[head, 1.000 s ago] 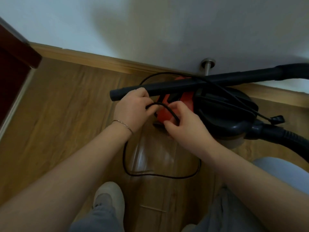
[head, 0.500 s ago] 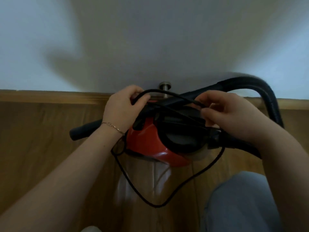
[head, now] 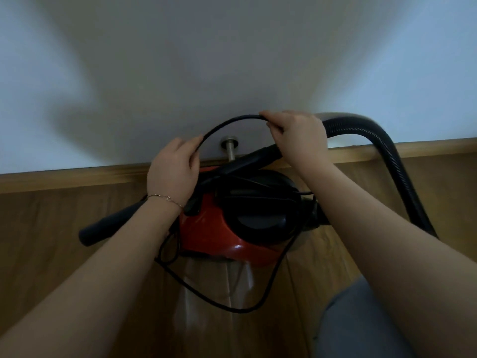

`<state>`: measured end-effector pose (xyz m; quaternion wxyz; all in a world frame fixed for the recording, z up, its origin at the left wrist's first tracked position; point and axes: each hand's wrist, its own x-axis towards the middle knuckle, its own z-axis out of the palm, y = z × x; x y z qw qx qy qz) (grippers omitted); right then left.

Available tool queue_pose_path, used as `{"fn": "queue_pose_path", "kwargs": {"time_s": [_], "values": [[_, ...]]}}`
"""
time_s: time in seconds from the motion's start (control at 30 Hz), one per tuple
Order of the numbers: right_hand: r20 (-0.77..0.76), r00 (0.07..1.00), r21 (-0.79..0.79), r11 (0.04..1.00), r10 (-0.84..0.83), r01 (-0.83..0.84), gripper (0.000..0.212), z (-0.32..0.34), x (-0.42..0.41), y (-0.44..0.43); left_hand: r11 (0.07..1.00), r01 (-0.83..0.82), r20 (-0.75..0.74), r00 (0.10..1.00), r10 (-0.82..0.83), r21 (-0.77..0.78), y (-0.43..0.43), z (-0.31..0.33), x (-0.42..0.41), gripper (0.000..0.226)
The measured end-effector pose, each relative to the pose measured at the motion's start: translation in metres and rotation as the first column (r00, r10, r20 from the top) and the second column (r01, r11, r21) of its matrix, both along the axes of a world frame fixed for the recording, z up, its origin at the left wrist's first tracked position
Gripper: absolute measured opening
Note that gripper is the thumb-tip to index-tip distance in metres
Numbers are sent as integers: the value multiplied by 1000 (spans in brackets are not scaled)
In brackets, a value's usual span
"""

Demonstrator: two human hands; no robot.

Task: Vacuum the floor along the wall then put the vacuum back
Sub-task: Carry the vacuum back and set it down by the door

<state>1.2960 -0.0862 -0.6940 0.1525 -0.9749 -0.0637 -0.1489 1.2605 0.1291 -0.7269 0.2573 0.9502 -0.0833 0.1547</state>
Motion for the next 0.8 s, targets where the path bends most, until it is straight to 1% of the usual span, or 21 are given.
{"fn": "queue_pose_path", "kwargs": {"time_s": [0.03,0.07,0.1,0.13,0.17,0.23,0.27,0.33,0.4,0.47,0.53,0.6,0.67,0.77,0.8], "values": [[42,999,-26,1000,-9,10,33,0,5,3,1000,-15,34,999,16,-23,2,1,1,34],[118,993,-32,999,-18,22,32,3,10,5,998,-25,66,997,29,-52,3,4,3,34],[188,982,-15,999,-35,38,32,9,14,7,996,-32,89,995,39,-78,3,8,6,34],[219,974,15,999,-51,49,33,16,20,10,994,-38,98,994,48,-99,1,11,9,34],[208,976,54,997,-59,48,34,22,25,11,992,-43,94,994,54,-116,-2,15,13,35],[117,992,157,987,-49,30,37,21,34,13,996,-32,30,999,34,-84,-8,15,18,38],[47,998,182,983,-36,27,38,15,36,14,1000,-15,-41,999,14,-24,-10,10,18,39],[-170,985,152,988,8,18,41,-4,31,15,994,31,-222,975,-8,101,-12,-4,16,37],[-386,922,97,995,44,-7,45,-17,24,14,993,32,-387,922,16,117,-12,-10,18,36],[-488,873,40,999,23,-4,44,-17,24,14,991,43,-518,855,28,124,-12,-6,27,38],[-519,855,-53,998,-11,-19,40,-13,25,15,988,84,-622,783,13,127,-8,-3,34,39],[-518,855,-117,991,0,-72,34,-10,19,18,986,111,-666,746,-2,122,-2,-1,34,39],[-471,881,-104,988,54,-116,26,-11,12,21,990,98,-658,753,-7,101,5,-1,32,38],[-409,906,-33,990,111,-137,41,-1,2,27,996,73,-620,784,-26,51,9,6,27,36],[-394,910,-35,987,129,-155,41,1,0,28,995,86,-619,784,-40,46,9,9,25,35]]}}
